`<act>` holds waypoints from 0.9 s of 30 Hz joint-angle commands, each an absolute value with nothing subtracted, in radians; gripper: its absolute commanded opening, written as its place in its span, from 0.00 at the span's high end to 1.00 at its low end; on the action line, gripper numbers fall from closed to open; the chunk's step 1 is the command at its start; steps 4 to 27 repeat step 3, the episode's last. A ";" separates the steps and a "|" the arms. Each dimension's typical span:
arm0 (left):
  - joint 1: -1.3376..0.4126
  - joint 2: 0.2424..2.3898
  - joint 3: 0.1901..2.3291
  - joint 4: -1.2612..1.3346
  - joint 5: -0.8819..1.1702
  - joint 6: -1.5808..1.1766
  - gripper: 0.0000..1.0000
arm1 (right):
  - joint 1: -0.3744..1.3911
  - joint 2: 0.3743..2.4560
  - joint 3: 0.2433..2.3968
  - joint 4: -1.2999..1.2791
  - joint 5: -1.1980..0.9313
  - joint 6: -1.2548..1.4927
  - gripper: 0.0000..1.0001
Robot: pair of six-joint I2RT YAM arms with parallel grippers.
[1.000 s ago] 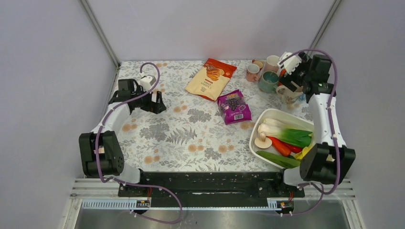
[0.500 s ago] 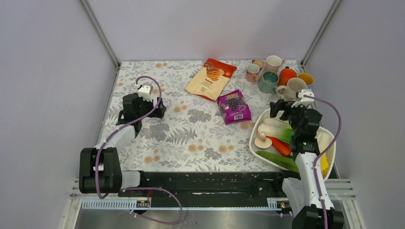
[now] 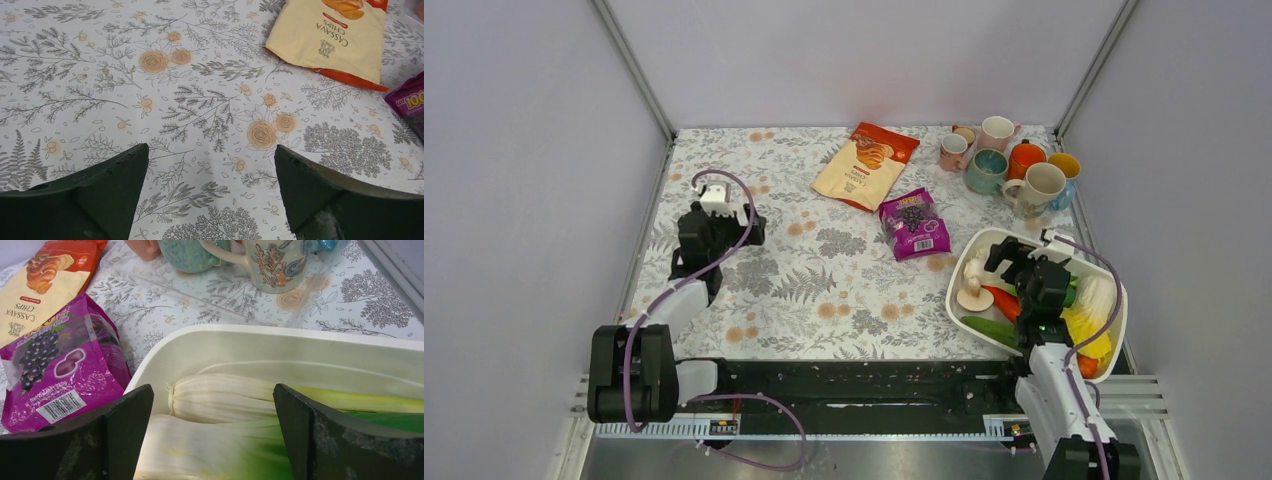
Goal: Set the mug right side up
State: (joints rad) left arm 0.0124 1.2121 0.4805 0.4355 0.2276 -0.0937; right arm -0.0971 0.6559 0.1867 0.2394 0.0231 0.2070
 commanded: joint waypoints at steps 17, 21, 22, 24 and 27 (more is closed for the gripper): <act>0.012 1.191 0.471 0.520 0.133 -0.072 0.01 | -0.053 0.695 0.166 0.380 0.104 0.216 0.00; 0.012 1.191 0.471 0.520 0.133 -0.072 0.01 | -0.053 0.695 0.166 0.380 0.104 0.216 0.00; 0.012 1.191 0.471 0.520 0.133 -0.072 0.01 | -0.053 0.695 0.166 0.380 0.104 0.216 0.00; 0.012 1.191 0.471 0.520 0.133 -0.072 0.01 | -0.053 0.695 0.166 0.380 0.104 0.216 0.00; 0.012 1.191 0.471 0.520 0.133 -0.072 0.01 | -0.053 0.695 0.166 0.380 0.104 0.216 0.00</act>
